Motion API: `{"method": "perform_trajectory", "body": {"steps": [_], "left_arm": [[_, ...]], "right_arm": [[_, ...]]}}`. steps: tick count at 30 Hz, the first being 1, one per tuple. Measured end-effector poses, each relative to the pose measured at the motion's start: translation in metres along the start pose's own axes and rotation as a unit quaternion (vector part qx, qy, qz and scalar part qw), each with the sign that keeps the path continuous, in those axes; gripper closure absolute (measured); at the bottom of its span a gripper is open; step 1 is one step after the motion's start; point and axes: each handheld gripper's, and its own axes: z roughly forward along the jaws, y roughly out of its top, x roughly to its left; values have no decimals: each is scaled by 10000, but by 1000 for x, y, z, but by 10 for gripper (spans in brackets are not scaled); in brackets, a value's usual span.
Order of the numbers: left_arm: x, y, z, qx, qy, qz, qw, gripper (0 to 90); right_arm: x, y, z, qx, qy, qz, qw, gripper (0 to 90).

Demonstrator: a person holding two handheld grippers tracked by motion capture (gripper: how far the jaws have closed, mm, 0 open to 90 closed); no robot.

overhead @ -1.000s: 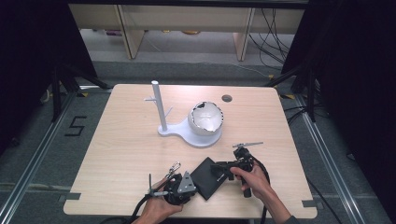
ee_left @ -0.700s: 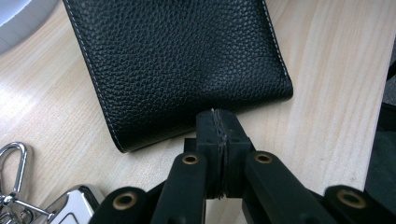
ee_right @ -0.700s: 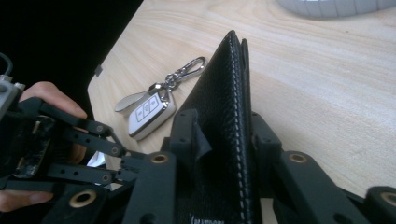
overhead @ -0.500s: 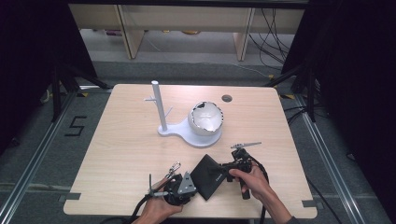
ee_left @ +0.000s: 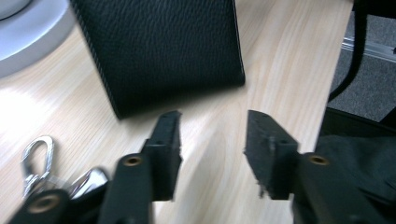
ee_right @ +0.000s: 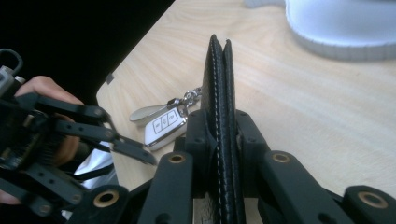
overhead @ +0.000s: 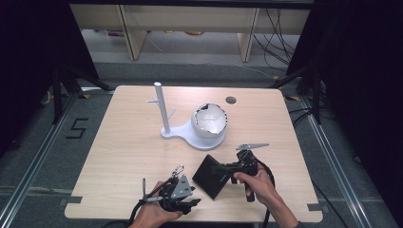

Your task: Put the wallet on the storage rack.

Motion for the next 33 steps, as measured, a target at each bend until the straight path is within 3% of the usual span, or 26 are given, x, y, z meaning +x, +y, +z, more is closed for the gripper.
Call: {"method": "perform_trajectory", "body": {"steps": [2,3,4,6,7,8,12,14,15,16,17,18,20,21,23,24,25,27,30,33], "left_arm": [[1,-2,-7,-9,66,-30,10000,469],[3,-5,-14,-5,169,-143,9998,442],[3,-5,-14,-5,169,-143,9998,418],[5,-7,-20,-64,215,-229,9995,395],[8,-10,-26,-73,269,-295,9992,390],[8,-10,-26,-73,269,-295,9992,377],[13,-19,-35,-66,359,-441,9984,338],[13,-23,-38,-57,392,-505,9979,329],[14,-25,-39,-59,399,-464,9981,326],[14,-25,-39,-59,399,-464,9981,320],[13,-27,-41,-30,390,-503,9980,317],[15,-29,-43,84,454,-399,9981,312],[14,-32,-44,54,435,-450,9980,304],[14,-34,-45,72,404,-480,9980,303],[14,-37,-46,81,459,-461,9979,300],[14,-39,-48,138,490,-481,9975,297],[15,-40,-49,172,491,-428,9977,294],[14,-43,-51,163,516,-456,9975,293],[14,-45,-53,159,527,-463,9974,292],[16,-48,-57,150,553,-523,9970,289]], "right_arm": [[-1,3,-4,-95,-34,-115,9999,795],[-1,5,-7,-163,-15,-147,9998,794],[2,5,-8,-117,-28,20,9999,794],[2,7,-10,-168,8,-19,9999,794],[-1,10,-13,-264,-84,-154,9995,794],[1,10,-15,-260,-79,-17,9996,794],[-2,15,-22,-414,-169,-231,9987,794],[-3,18,-28,-474,-194,-95,9986,794],[-5,19,-31,-531,-261,-223,9980,794],[-4,20,-33,-522,-207,-20,9984,794],[-7,22,-35,-585,-274,-107,9979,794],[-9,23,-36,-622,-317,-117,9975,794],[-11,27,-41,-659,-350,-27,9972,794],[-14,29,-42,-719,-388,-161,9965,794],[-15,33,-44,-766,-449,-114,9960,794],[-14,35,-46,-760,-460,23,9960,794],[-19,38,-47,-854,-524,-226,9947,794],[-17,43,-51,-896,-522,-93,9946,795],[-21,51,-56,-1011,-615,-227,9927,795],[-22,58,-61,-1089,-609,-180,9920,795]]}}
